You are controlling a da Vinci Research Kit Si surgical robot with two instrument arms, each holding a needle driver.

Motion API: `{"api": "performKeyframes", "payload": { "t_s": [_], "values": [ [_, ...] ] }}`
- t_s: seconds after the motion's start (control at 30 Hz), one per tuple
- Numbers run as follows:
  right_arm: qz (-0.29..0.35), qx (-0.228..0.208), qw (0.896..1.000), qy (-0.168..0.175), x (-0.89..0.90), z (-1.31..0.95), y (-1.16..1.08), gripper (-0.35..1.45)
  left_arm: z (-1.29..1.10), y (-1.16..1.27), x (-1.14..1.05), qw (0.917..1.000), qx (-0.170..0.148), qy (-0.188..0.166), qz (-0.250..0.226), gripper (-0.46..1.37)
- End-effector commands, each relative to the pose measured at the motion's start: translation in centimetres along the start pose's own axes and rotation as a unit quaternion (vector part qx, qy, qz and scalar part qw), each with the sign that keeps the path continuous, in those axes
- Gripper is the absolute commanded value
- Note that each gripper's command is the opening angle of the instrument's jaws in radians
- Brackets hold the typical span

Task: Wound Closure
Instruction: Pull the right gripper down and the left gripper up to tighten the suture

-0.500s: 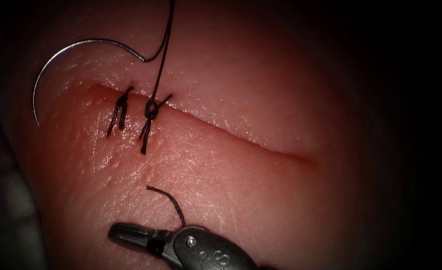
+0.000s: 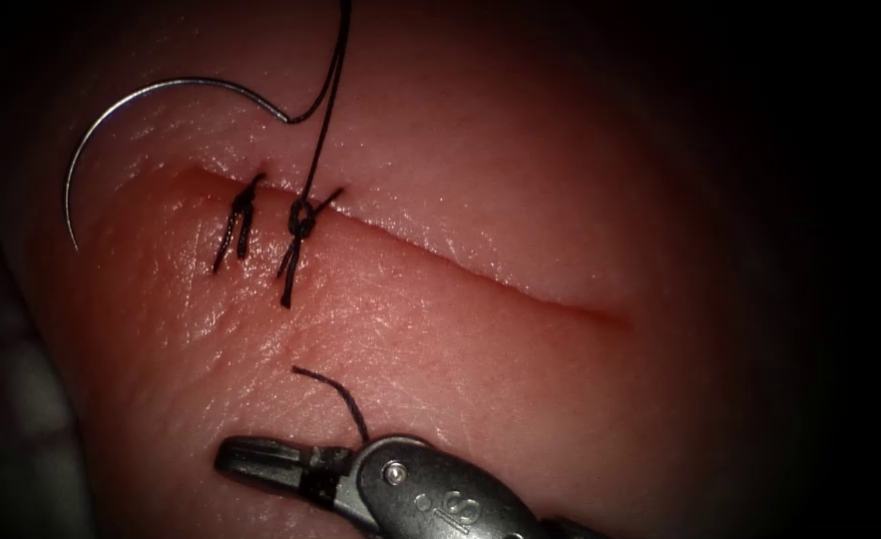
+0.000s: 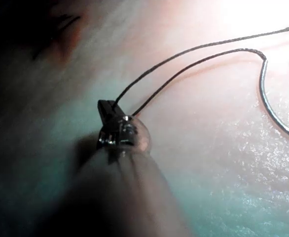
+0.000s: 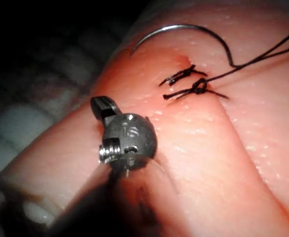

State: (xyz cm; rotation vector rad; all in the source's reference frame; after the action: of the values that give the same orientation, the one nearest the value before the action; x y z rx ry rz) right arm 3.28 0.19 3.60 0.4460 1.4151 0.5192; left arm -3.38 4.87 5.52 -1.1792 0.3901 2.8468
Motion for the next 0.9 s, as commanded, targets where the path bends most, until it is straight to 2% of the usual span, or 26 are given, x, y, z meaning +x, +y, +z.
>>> {"api": "performKeyframes", "payload": {
  "t_s": [0.03, 0.07, 0.2, 0.33, 0.4, 0.6, 0.9],
  "values": [
    [-0.015, 0.002, 1.0, 0.001, 0.02, 0.0, 0.02, 0.3, 0.0, 0.0, 0.0, 1.0, 0.0, 0.0, 0.0, -0.35],
    [-0.029, 0.002, 1.0, 0.002, 0.04, -0.01, 0.04, 0.4, 0.0, 0.0, 0.0, 1.0, 0.0, 0.0, 0.0, -0.35],
    [-0.057, 0.011, 0.998, 0.006, 0.12, -0.01, 0.1, 0.59, 0.0, 0.0, 0.0, 1.0, 0.0, 0.0, 0.0, -0.35],
    [-0.097, 0.011, 0.995, 0.01, 0.22, 0.0, 0.18, 0.98, 0.01, 0.0, -0.01, 1.0, -0.001, 0.0, 0.0, -0.35],
    [-0.13, 0.007, 0.991, 0.012, 0.27, 0.03, 0.25, 1.08, 0.01, 0.0, -0.01, 1.0, -0.001, 0.0, 0.0, -0.35],
    [-0.197, -0.002, 0.98, 0.014, 0.31, 0.08, 0.44, 1.15, 0.01, 0.0, -0.02, 1.0, 0.0, 0.0, 0.001, -0.35],
    [-0.289, -0.008, 0.957, -0.001, 0.3, 0.14, 0.75, 1.11, -0.01, 0.01, -0.04, 1.0, 0.001, 0.002, 0.001, -0.35]
  ]
}}
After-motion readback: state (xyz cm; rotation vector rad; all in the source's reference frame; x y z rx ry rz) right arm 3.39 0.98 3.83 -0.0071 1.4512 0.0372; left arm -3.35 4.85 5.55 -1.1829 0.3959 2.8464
